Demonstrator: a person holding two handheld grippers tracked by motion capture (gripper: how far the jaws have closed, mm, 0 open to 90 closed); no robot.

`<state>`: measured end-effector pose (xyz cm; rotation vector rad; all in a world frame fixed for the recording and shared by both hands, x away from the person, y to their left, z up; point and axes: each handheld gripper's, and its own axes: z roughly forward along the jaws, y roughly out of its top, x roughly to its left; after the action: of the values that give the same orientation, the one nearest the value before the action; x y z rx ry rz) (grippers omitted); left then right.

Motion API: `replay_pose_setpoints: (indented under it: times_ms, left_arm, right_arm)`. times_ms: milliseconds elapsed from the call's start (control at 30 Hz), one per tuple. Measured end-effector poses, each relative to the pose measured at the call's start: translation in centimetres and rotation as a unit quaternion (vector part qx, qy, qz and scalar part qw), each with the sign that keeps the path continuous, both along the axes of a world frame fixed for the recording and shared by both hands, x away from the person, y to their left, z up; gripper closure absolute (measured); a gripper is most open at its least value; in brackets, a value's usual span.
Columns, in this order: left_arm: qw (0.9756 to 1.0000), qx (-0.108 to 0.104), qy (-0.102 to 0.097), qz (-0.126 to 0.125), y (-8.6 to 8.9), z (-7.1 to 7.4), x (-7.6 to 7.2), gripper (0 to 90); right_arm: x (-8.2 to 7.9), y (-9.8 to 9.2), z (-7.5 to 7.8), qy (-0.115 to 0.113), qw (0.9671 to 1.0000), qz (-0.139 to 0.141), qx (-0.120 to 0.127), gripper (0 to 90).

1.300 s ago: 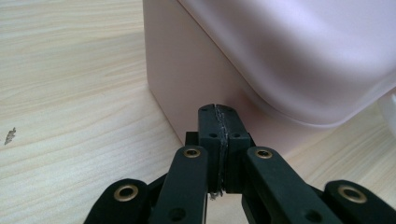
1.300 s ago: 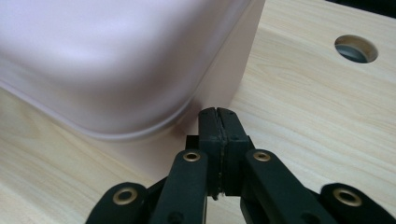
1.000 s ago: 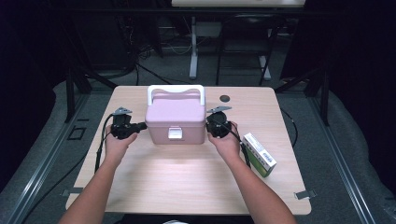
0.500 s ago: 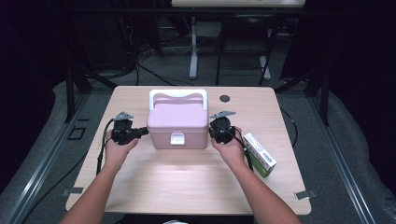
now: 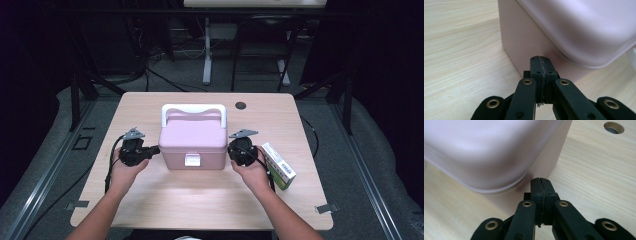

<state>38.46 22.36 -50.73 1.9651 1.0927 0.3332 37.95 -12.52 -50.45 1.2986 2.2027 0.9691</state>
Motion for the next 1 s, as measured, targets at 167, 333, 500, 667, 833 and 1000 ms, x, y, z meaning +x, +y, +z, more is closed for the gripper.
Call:
replay_pose_setpoints:
  times_ms: [167, 333, 500, 667, 833, 1000]
  left_arm:
    - [0.9999, 0.003, -0.003, -0.012, -0.3, 0.0, -1.3, 90.0]
    - [0.9997, 0.005, -0.002, -0.025, -0.6, 0.0, -2.7, 90.0]
    - [0.9994, 0.007, -0.001, -0.035, -0.8, 0.1, -4.0, 90.0]
    - [0.9990, 0.008, 0.004, -0.044, -1.0, 0.2, -5.2, 90.0]
    - [0.9987, 0.010, 0.006, -0.050, -1.0, 0.2, -6.1, 90.0]
    - [0.9985, 0.009, 0.007, -0.053, -1.1, 0.2, -6.8, 90.0]
  right_arm:
    - [-1.8, -0.5, 0.0, -0.007, 0.9999, 0.002, -0.008, 90.0]
    - [-3.1, -1.1, 0.0, -0.002, 1.0000, 0.007, -0.001, 90.0]
    - [-4.5, -1.6, 0.1, 0.006, 0.9999, 0.014, 0.002, 90.0]
    - [-5.8, -2.0, 0.1, 0.011, 0.9998, 0.018, 0.004, 90.0]
    - [-6.9, -2.2, 0.1, 0.014, 0.9997, 0.019, 0.006, 90.0]
    - [-8.1, -2.2, 0.2, 0.011, 0.9997, 0.023, -0.001, 90.0]
